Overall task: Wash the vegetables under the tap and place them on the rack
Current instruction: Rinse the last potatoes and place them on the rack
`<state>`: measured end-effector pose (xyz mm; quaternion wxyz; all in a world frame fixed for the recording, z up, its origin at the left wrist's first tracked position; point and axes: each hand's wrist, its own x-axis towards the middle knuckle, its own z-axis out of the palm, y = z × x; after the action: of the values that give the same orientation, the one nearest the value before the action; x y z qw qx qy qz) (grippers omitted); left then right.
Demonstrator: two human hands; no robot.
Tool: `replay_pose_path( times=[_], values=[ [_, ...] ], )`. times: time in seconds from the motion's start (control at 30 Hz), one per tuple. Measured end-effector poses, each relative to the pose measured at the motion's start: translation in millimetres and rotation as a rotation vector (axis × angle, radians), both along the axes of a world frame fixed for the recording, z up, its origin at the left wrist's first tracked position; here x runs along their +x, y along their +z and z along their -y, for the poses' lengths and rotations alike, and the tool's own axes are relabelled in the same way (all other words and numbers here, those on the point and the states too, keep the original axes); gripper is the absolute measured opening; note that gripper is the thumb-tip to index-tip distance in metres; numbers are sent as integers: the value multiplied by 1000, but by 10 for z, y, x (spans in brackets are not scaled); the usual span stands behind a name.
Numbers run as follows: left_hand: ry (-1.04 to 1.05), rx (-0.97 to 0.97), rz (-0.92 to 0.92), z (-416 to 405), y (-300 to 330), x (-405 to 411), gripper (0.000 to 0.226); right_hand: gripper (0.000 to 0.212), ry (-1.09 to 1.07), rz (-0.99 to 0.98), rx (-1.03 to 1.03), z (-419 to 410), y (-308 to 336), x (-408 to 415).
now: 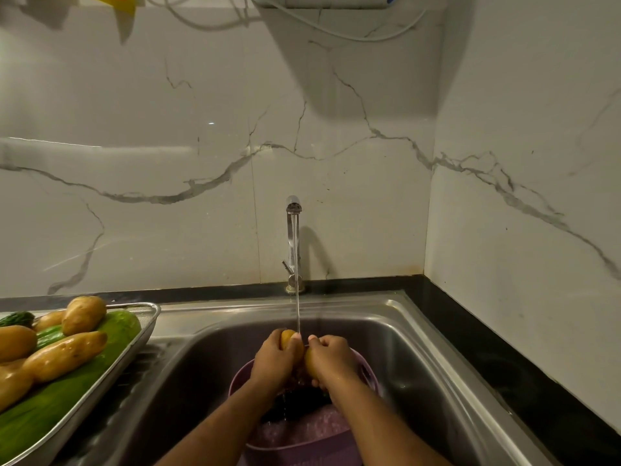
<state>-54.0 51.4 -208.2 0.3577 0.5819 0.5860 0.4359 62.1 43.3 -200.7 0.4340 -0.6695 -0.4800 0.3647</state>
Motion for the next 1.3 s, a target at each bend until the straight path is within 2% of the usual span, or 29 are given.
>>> replay_pose_path(
  times=[0.17,0.37,0.57,0.77,0.93,1.0,1.1,1.13,1.23,1.3],
  values=[
    [-60,-57,124,1,54,8,27,27,60,167,24,11,-28,-49],
    [-21,-20,67,-63,72,8,5,25,71,201,31,1,-52,-20],
    [83,71,58,-81,36,-21,27,29,52,180,52,-11,-43,-10],
    [-54,57,112,-14,38,-48,31,31,23,182,31,-35,-74,4],
    [-125,27,154,17,57,17,17,35,-13,211,5,-45,-83,14],
    [-188,24,163,25,55,27,23,36,-24,223,-7,-48,-85,7],
    [-242,46,60,26,49,5,37,35,-29,224,-16,-51,-88,14],
    [-244,43,44,25,50,3,36,35,-27,225,-20,-48,-90,19],
    [-172,1,55,25,76,24,13,34,-5,219,-26,-42,-98,26],
    [-122,10,45,-17,71,36,10,34,10,214,-22,-39,-88,18]
  ],
)
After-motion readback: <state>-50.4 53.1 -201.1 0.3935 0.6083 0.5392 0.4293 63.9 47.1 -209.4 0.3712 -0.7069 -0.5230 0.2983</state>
